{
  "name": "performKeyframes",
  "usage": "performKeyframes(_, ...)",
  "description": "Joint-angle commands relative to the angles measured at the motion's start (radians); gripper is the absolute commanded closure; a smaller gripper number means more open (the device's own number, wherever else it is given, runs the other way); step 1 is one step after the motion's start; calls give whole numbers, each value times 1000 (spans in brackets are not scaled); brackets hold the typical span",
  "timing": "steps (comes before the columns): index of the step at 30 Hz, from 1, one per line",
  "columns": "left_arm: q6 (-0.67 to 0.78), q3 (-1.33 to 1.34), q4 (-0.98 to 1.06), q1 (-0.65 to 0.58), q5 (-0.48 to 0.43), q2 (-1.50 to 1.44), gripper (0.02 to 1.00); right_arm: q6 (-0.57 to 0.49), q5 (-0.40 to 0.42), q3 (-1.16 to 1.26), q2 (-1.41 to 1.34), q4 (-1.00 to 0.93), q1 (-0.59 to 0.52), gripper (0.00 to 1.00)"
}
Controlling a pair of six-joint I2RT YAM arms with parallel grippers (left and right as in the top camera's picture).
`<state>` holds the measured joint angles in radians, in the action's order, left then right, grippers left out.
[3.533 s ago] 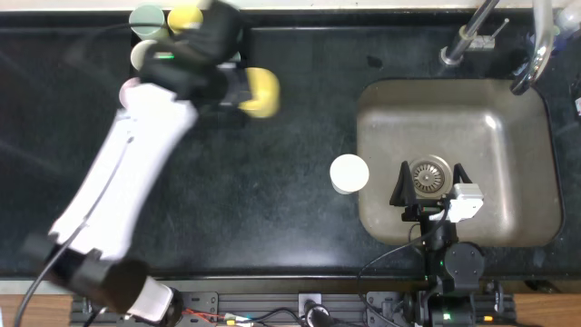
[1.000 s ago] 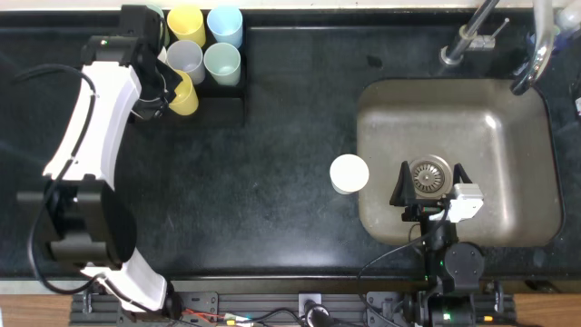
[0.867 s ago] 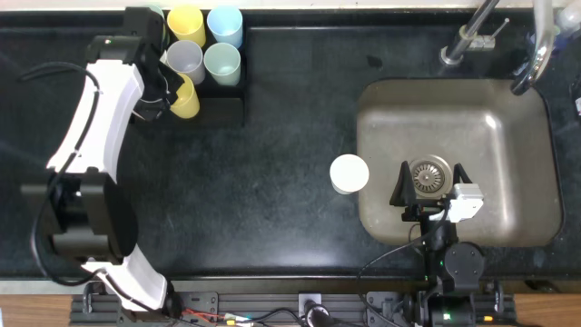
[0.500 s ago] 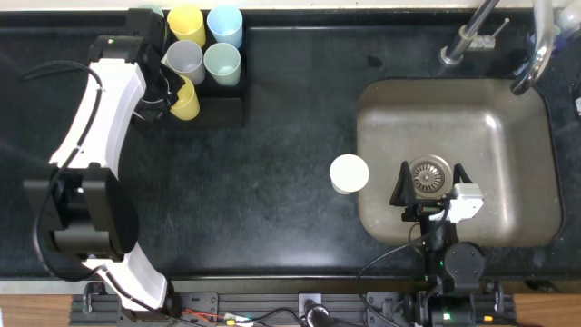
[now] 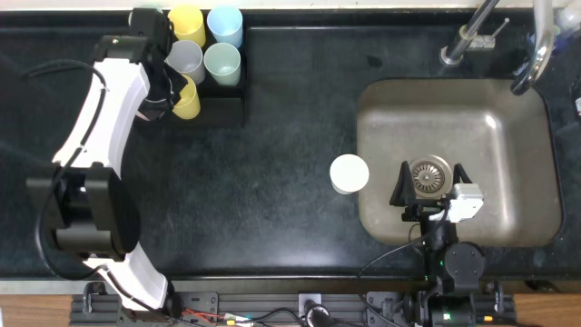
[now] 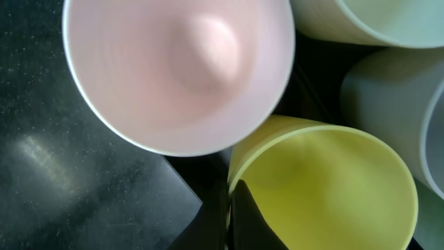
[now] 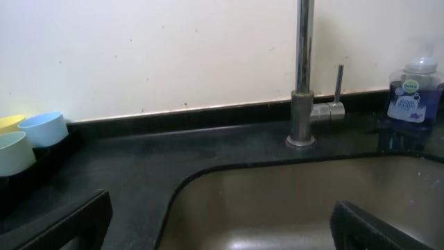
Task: Store Cups
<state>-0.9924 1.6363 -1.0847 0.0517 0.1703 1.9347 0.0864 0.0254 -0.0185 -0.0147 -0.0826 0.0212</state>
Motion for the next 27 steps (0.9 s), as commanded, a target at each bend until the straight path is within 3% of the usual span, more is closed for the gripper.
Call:
performKeyframes(1,-8,1,17,13,26,26,982,7,-6,14,11,5,3,3)
performKeyframes(12,-8,1,47,13,26,30,982,7,-6,14,11,5,3,5)
performKeyframes(16,-8,1,48,13,26,30,770,7,-6,14,11,5,3,3)
performKeyframes(27,-7,1,48,13,9,17,695,7,-6,14,11,5,3,3)
